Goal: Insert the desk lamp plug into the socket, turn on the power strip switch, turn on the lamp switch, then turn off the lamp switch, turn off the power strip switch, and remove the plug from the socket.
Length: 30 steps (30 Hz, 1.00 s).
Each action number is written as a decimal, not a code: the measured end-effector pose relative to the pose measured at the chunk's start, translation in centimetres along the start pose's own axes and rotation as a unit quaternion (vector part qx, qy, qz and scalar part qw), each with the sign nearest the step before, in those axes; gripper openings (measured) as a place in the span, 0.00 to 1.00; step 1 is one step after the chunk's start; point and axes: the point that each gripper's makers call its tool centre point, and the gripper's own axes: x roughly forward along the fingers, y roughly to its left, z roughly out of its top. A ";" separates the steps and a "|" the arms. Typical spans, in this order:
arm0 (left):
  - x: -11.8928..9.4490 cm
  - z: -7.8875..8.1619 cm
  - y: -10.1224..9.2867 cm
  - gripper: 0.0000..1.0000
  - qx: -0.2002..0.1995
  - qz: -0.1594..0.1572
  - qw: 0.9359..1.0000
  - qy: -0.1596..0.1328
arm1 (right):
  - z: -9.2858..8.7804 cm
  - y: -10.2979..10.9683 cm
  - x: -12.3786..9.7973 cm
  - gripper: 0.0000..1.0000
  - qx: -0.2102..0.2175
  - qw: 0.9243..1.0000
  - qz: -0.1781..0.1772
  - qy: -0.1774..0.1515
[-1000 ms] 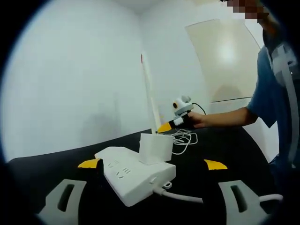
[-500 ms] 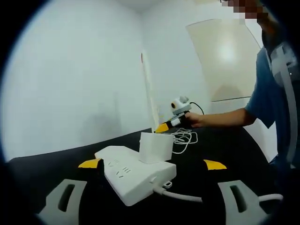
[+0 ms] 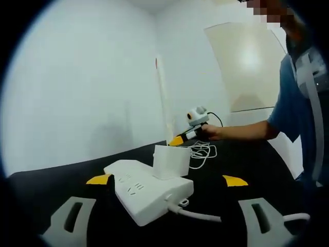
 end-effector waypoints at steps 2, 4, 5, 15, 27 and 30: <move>0.0 0.0 -0.1 0.80 0.000 0.001 1.000 0.000 | 0.0 -0.2 0.0 0.10 -0.007 1.000 -0.004 0.001; 0.0 0.0 -0.1 0.80 0.000 0.001 1.000 0.001 | 0.0 -0.4 0.0 0.10 -0.021 1.000 -0.009 0.003; 0.0 -0.1 -0.1 0.80 0.000 0.001 1.000 0.002 | 0.0 -0.5 0.0 0.10 -0.034 0.999 -0.013 0.004; -0.1 -0.1 0.0 0.79 0.000 0.004 1.000 0.007 | 0.1 -0.8 0.0 0.12 -0.114 0.993 -0.041 0.004; 0.0 -0.4 0.2 0.79 0.004 0.010 1.000 0.018 | 0.0 -0.8 0.1 0.15 -0.209 0.975 -0.075 0.005; -0.1 -0.4 0.4 0.76 0.003 0.016 1.000 0.020 | 0.2 -0.5 0.1 0.15 -0.191 0.979 -0.070 -0.005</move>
